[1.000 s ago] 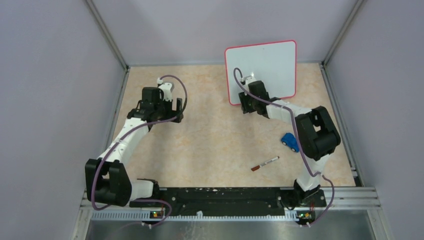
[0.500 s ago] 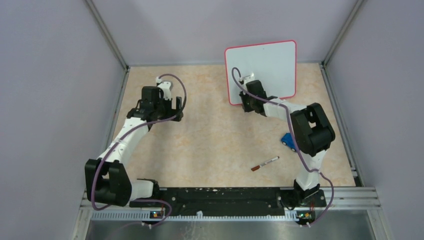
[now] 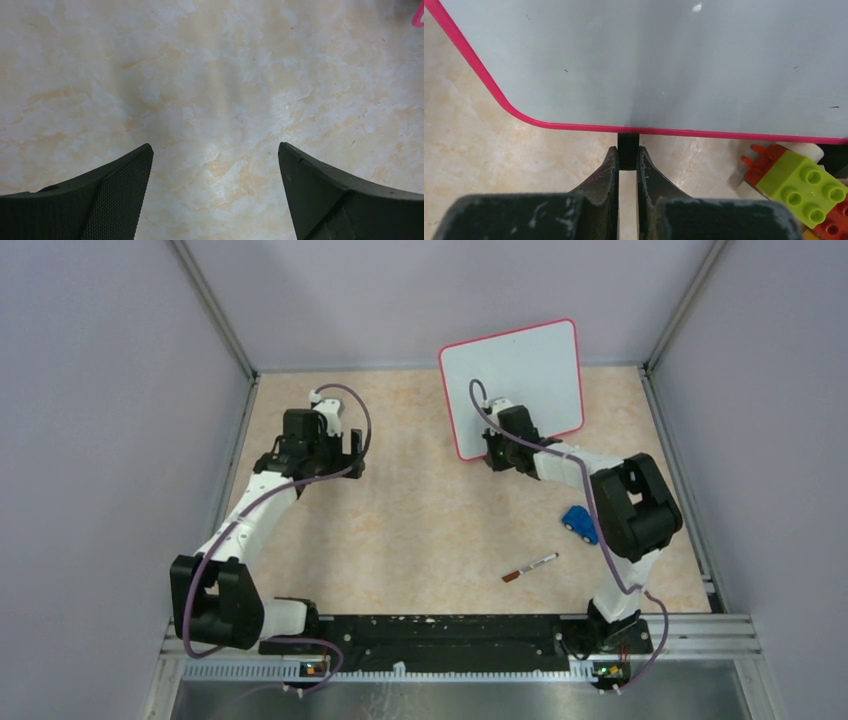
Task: Write a sentence on the whiteboard
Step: Move the whiteboard to the center of the board.
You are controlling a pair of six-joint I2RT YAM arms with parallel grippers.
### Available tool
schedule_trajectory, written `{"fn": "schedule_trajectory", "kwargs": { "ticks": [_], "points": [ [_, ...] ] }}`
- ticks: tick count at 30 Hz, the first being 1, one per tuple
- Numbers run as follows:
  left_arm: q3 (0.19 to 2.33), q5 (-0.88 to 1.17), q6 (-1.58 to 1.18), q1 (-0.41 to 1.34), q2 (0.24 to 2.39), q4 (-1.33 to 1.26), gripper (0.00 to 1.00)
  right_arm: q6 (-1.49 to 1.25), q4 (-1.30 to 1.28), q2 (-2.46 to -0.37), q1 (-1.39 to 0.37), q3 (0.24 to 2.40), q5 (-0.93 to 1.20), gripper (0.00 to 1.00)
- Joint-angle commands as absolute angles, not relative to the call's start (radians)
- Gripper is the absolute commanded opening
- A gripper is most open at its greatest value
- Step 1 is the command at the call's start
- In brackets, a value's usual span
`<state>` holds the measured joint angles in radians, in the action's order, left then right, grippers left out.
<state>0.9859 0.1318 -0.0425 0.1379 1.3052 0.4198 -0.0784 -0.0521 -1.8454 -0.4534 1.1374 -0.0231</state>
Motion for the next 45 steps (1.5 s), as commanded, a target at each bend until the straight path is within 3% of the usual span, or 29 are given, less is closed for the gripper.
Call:
{"fn": "schedule_trajectory", "kwargs": {
  "ticks": [1,22,29,35,40,45],
  "points": [
    [1.043,0.121,-0.063,0.132,1.307,0.403,0.99,-0.086,-0.035,-1.744,-0.464,1.097,0.064,0.0],
    [1.126,0.085,-0.132,0.128,1.293,0.448,0.99,-0.116,-0.014,-1.59,-0.689,0.855,0.064,0.0],
    [1.17,-0.08,-0.188,0.085,1.316,0.465,0.99,-0.127,-0.009,-1.564,-0.782,0.793,0.065,0.0],
    [1.225,0.058,-0.248,-0.072,1.355,0.498,0.99,-0.136,-0.008,-1.548,-0.82,0.779,0.081,0.0],
    [1.225,0.089,-0.248,-0.084,1.376,0.502,0.99,-0.132,-0.008,-1.528,-0.838,0.764,0.111,0.0],
    [1.215,0.126,-0.237,-0.084,1.38,0.487,0.99,-0.103,-0.037,-1.5,-0.838,0.788,0.154,0.31]
  ]
}}
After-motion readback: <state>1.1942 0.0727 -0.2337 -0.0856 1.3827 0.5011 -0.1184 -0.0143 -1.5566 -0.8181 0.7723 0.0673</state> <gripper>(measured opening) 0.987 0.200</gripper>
